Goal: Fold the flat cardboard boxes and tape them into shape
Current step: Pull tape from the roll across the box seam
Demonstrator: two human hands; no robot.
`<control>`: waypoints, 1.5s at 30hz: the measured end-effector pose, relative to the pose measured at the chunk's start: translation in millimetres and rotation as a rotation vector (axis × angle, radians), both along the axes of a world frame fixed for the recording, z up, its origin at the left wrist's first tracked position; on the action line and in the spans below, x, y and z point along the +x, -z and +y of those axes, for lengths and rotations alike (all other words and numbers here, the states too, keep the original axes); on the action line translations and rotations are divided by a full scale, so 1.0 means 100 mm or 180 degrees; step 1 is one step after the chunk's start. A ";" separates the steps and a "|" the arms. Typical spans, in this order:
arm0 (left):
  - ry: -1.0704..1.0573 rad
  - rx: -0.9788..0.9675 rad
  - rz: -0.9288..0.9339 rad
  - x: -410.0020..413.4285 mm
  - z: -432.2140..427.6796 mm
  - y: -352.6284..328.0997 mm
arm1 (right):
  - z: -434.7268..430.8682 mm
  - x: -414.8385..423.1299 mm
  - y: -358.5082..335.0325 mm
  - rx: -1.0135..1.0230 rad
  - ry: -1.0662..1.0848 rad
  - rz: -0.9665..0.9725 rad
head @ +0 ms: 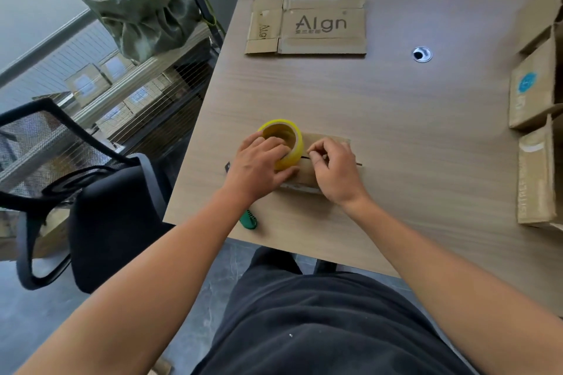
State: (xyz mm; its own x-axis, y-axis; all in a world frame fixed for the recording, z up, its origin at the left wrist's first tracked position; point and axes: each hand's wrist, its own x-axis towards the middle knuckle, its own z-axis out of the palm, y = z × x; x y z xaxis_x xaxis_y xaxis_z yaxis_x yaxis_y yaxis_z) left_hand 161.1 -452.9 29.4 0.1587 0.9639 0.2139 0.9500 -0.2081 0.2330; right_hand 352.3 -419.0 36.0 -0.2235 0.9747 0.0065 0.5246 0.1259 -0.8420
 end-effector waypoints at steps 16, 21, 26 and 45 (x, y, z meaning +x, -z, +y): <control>-0.0013 -0.0264 0.0349 0.19 0.16 -0.01 | 0.14 0.60 0.39 -0.1754 0.0546 0.1254; 0.0044 -0.0385 0.0370 0.22 0.16 -0.03 | 0.07 0.62 0.45 -0.1832 0.0526 0.0690; 0.0146 -0.0333 0.0458 0.25 0.19 -0.04 | 0.08 0.44 0.34 0.0491 -0.0379 -0.0460; 0.1321 -0.0842 0.0059 -0.32 0.61 -0.69 | 0.09 0.22 0.42 0.0269 -0.0398 -0.1152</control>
State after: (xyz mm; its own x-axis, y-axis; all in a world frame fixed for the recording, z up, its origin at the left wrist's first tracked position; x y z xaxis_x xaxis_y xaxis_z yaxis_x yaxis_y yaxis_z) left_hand 128.6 -391.9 98.2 0.5422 0.8395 -0.0360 0.8039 -0.5058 0.3128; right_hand 373.8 -410.0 -6.2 -0.3429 0.9392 -0.0154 0.7621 0.2686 -0.5891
